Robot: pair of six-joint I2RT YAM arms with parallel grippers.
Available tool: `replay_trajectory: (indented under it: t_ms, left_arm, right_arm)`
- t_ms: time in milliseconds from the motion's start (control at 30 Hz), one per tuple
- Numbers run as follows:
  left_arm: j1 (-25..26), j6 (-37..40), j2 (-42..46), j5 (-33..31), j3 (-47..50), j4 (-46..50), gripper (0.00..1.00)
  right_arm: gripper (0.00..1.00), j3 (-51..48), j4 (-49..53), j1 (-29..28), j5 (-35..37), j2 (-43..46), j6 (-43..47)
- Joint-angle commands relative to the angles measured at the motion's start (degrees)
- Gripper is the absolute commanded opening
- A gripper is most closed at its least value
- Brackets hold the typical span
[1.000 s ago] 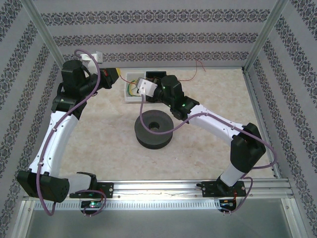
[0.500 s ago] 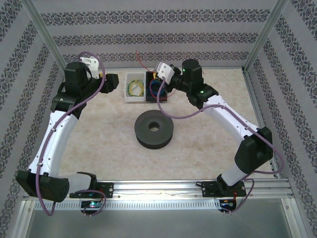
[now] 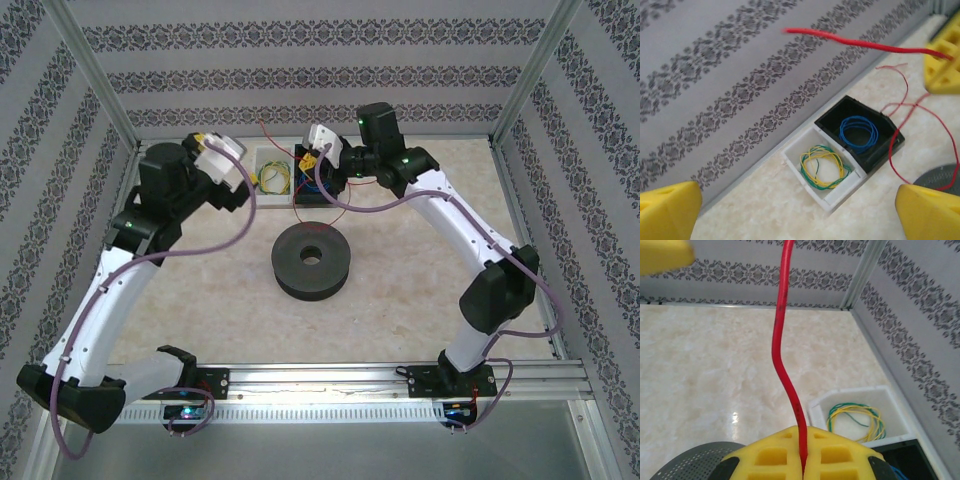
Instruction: Wrap the cables
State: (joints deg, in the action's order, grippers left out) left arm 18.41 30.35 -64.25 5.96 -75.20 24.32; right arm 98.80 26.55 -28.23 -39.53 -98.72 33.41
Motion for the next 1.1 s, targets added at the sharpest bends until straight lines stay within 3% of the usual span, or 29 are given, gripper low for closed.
replay_trajectory:
  t_ms: [0, 233, 567, 700, 900, 1067]
  left_arm:
    - [3.2, 15.5, 0.4, -5.3, 3.1, -8.2, 1.00]
    - [9.8, 26.4, -5.3, -11.3, 1.9, -13.6, 1.00]
    - [11.1, 29.6, -9.9, -8.7, -3.7, -11.3, 0.96]
    - [11.3, 31.0, -12.9, -8.7, -5.1, -9.2, 0.85]
    - [11.3, 29.3, -15.4, -7.0, -7.7, -3.7, 0.49]
    - [11.3, 26.9, -15.7, -6.4, -8.1, -1.6, 0.33]
  right_arm:
    - [0.00, 3.2, 6.8, 0.4, -2.5, -1.6, 1.3]
    - [0.00, 6.8, 12.3, -0.9, 0.0, -4.2, 3.2]
    - [0.00, 10.6, 17.7, -1.6, 0.3, -6.6, 4.7]
    - [0.00, 10.6, 18.5, -1.9, 0.2, -6.3, 5.3]
    - [0.00, 10.4, 18.4, -1.6, -0.1, -5.4, 5.5]
    - [0.00, 9.1, 16.5, -0.5, -1.2, -3.8, 4.7]
